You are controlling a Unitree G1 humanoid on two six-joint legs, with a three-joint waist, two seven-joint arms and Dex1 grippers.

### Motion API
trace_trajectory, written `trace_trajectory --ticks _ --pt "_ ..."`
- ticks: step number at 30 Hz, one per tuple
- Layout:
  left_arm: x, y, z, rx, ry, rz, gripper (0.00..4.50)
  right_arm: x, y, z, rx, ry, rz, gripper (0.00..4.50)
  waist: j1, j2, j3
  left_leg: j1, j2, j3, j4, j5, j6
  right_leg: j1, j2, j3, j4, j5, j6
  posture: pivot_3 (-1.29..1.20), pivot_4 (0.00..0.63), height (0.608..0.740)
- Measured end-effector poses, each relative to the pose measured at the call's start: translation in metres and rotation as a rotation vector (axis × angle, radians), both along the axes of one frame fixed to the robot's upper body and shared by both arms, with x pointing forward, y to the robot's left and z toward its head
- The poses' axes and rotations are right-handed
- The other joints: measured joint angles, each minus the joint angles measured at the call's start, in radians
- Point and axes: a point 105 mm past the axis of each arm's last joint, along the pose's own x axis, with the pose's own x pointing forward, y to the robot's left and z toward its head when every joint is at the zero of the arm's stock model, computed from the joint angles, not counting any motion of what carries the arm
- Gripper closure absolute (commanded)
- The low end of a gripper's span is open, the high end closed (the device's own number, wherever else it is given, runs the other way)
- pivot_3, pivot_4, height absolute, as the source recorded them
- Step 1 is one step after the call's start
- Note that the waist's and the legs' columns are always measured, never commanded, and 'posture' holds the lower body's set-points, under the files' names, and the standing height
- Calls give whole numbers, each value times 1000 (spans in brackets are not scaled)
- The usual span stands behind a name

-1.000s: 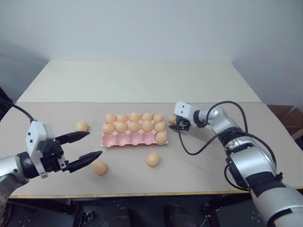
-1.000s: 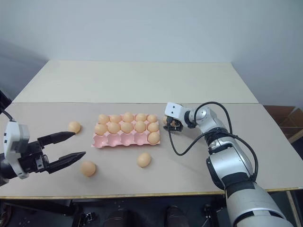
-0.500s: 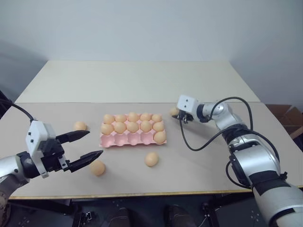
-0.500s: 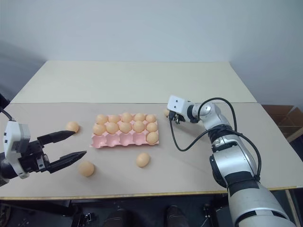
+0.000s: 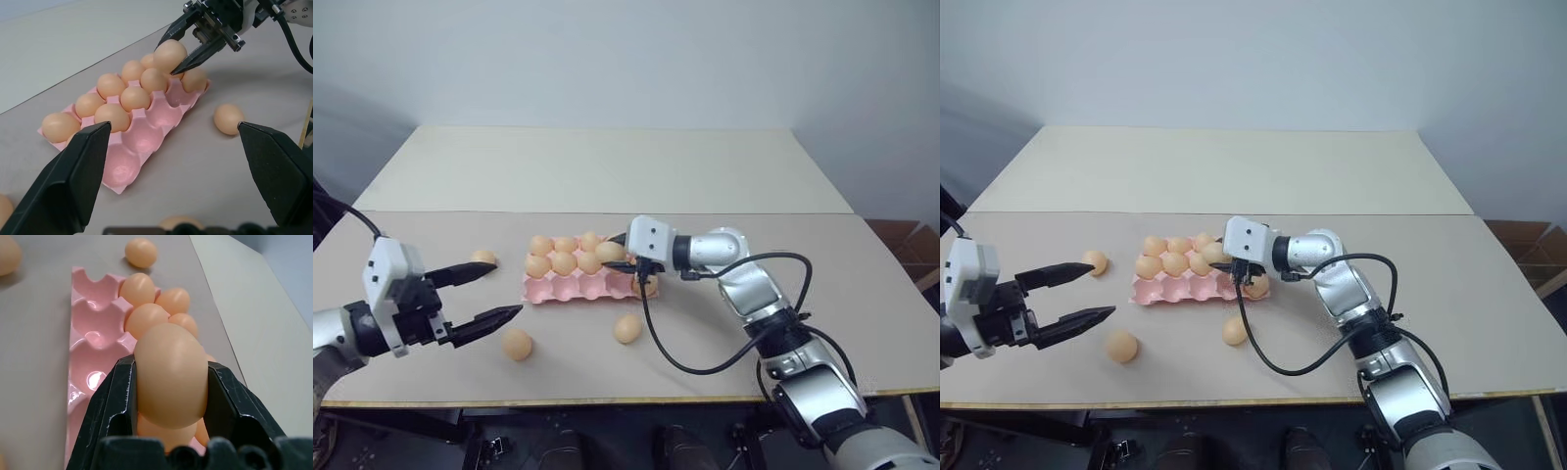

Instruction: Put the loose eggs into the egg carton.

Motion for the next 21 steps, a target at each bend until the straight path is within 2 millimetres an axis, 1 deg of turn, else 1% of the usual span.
trace_trajectory --ticks 2,3,6,7,11,13,15,17,19,21 --pt "0 1 0 0 0 2 0 -3 -2 -9 -14 34 -11 1586 -1 0 0 -1 0 0 0 0 0 -1 0 0 0 0 0 0 150 740" --pt "0 1 0 1 0 3 0 -4 -2 -12 -24 43 -13 1229 -1 0 0 -1 0 0 0 0 0 -1 0 0 0 0 0 0 150 740" --pt "1 1 0 4 -2 5 0 -7 -2 -10 -33 37 -14 154 -4 0 0 0 0 0 0 0 0 -1 1 0 1 0 0 0 150 740" --pt "1 1 0 7 -2 7 0 -7 -2 -9 -32 34 -14 48 -4 0 0 0 0 0 0 0 0 -1 1 0 1 0 0 0 150 740" --pt "1 2 -1 14 0 12 0 -9 -1 -4 -18 39 -22 48 -2 0 0 0 0 0 0 0 0 -1 0 0 1 0 0 0 150 740" --pt "1 2 -2 17 2 12 0 -11 -3 3 9 46 -22 48 -2 0 0 -1 0 0 0 0 0 -1 0 0 0 0 0 0 150 740" --pt "0 3 -3 18 6 12 0 -14 -15 20 56 39 -24 48 1 0 0 -1 0 0 0 0 0 -1 0 0 0 0 0 0 150 740" --pt "1 7 -4 8 3 41 0 -21 -34 38 104 39 -24 48 8 0 0 -1 0 0 0 0 0 0 0 0 -1 0 0 0 150 740" --pt "2 13 -5 -16 -5 79 0 -29 -55 48 136 51 -35 48 12 0 0 -1 0 0 0 0 0 0 0 0 -2 0 0 0 150 740" --pt "0 19 -9 -19 7 104 0 -37 -72 50 156 75 -40 48 12 0 0 -1 0 0 0 0 0 0 0 0 -1 -1 -1 0 150 740"
